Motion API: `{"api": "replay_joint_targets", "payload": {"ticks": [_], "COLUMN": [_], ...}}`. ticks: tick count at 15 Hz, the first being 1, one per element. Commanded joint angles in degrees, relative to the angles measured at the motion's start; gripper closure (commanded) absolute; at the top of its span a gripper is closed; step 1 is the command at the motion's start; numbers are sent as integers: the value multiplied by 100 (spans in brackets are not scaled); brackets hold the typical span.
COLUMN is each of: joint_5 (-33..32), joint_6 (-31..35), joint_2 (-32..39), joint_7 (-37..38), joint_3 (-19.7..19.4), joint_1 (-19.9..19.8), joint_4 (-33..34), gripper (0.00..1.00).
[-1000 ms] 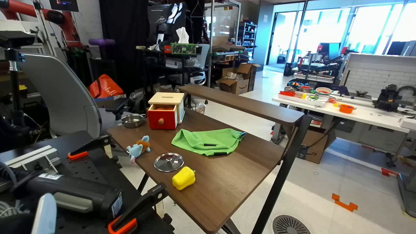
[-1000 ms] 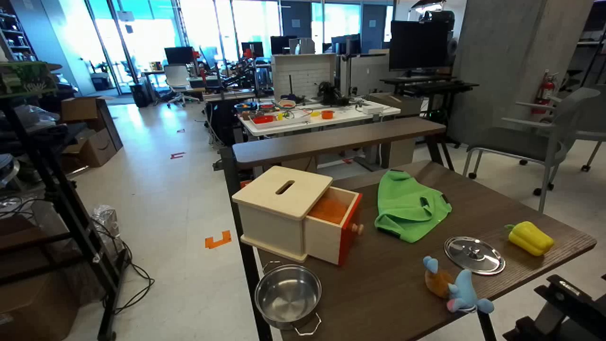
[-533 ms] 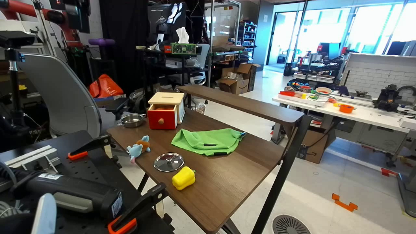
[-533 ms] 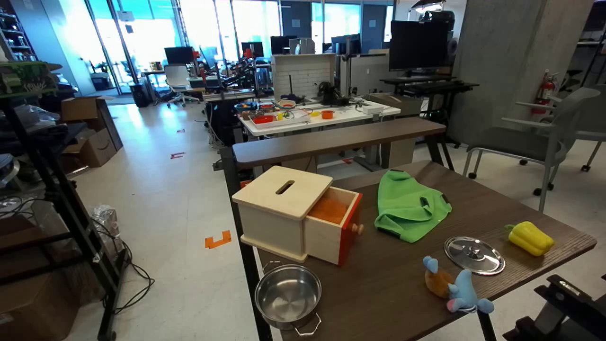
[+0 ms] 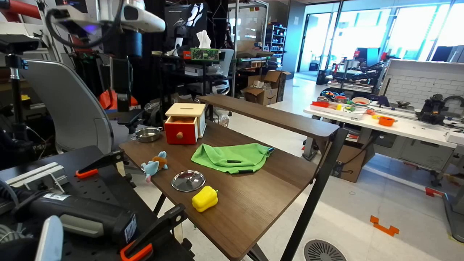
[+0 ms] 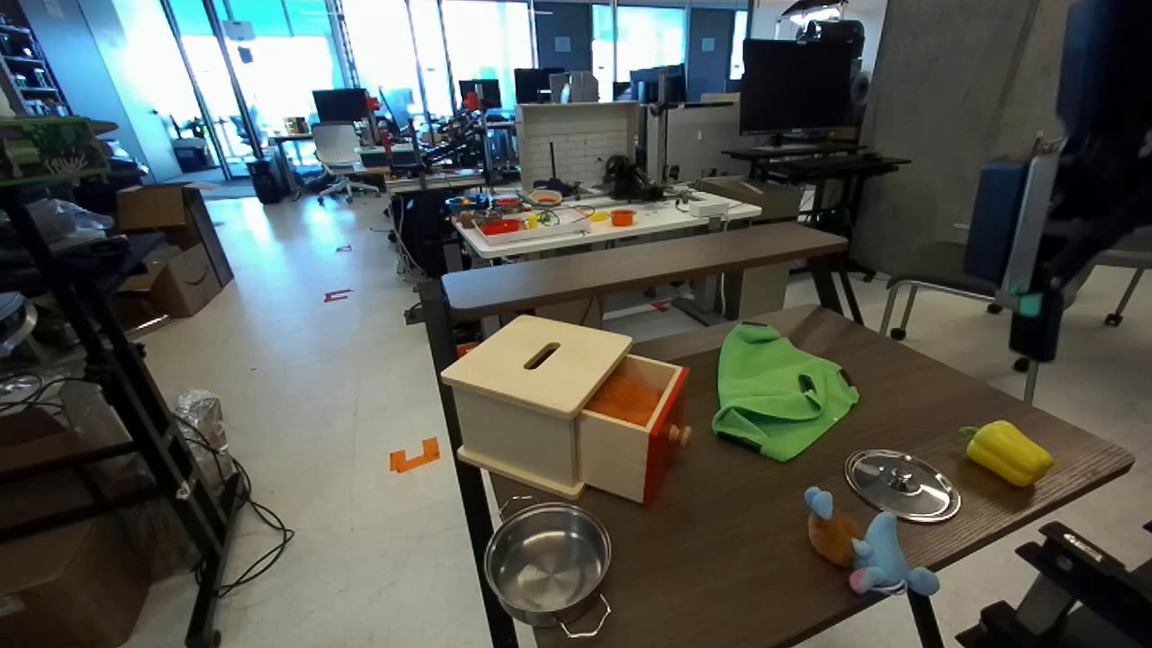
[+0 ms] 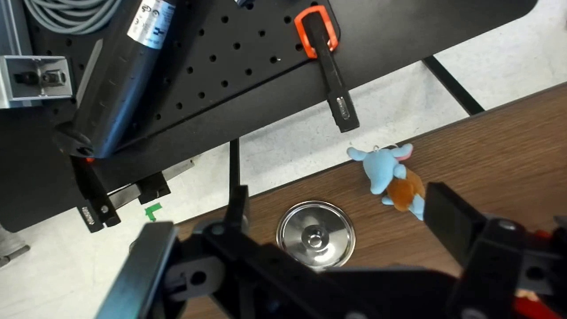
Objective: Put the fluffy toy inside the chest drawer
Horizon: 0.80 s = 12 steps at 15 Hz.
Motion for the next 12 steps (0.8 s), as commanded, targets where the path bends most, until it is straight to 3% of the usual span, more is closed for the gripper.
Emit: {"api": "replay_joint_targets", "payload": {"ticks": [1, 8, 12], "joint_5": [-781, -2414, -2893], "joint_6": [788, 2940, 3630], "joint_2": [983, 2116, 2738], "joint_7": [469, 1396, 1739], "joint_3": [-355, -1638, -1795], "joint_1": [240, 1157, 1259], "joint_4": [164, 273, 585], "gripper": [0, 0, 0]}}
